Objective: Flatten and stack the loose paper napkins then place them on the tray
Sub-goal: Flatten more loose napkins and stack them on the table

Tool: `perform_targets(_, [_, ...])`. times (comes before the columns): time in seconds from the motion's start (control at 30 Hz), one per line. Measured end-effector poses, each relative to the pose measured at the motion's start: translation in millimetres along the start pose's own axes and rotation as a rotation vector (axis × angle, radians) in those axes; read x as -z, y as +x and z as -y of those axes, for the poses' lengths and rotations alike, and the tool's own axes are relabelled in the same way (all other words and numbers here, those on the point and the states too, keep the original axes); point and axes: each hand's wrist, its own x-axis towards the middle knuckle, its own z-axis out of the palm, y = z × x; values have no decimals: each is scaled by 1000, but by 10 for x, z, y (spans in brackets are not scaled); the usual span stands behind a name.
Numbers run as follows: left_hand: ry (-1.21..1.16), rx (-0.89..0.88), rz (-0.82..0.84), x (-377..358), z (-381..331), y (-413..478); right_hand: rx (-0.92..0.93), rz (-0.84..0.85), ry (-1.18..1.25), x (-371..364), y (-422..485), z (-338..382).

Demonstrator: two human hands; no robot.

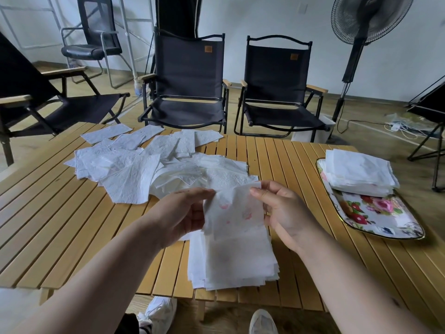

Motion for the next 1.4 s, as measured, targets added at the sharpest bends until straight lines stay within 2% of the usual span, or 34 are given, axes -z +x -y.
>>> perform_targets(0.17, [-20,-16,-2,10,12,12,-70,-60,83,0,10,-14])
perform_targets(0.4, [62,11,92,-48,34,-28,-32,-160,9,-62,-20,-15])
perform_targets(0.5, [38,6,85,-72,68,-19,-75,-77,42,-23,-41,65])
perform_targets(0.57, [23,15,76,-57,79,-4,-190,45,24,66,-57,136])
perform_targets(0.67, [162,37,98,-28,127,8,-294,178,-250,196,-81,124])
perform_targets(0.77, [522,58,38,-44,256,41,-167,143,-734,273,-39,-41])
perform_targets(0.83, [710,57,-11,-56,310,75,-148,136,-956,249,-2,-151])
perform_targets(0.97, [964,65,-49,-25,277,100,-224,52,-1114,164,38,-190])
perform_targets(1.07, [1117,78,-66,78,247,78,-343,124,-1107,121,69,-231])
perform_targets(1.23, [1126,109,-88,289,255,75,-331,158,-1032,90,79,-347])
perform_targets(1.3, [1096,90,-133,368,272,105,-266,96,-996,104,141,-314])
perform_targets(1.4, [1116,11,-232,463,264,210,-130,-103,-847,104,326,-270])
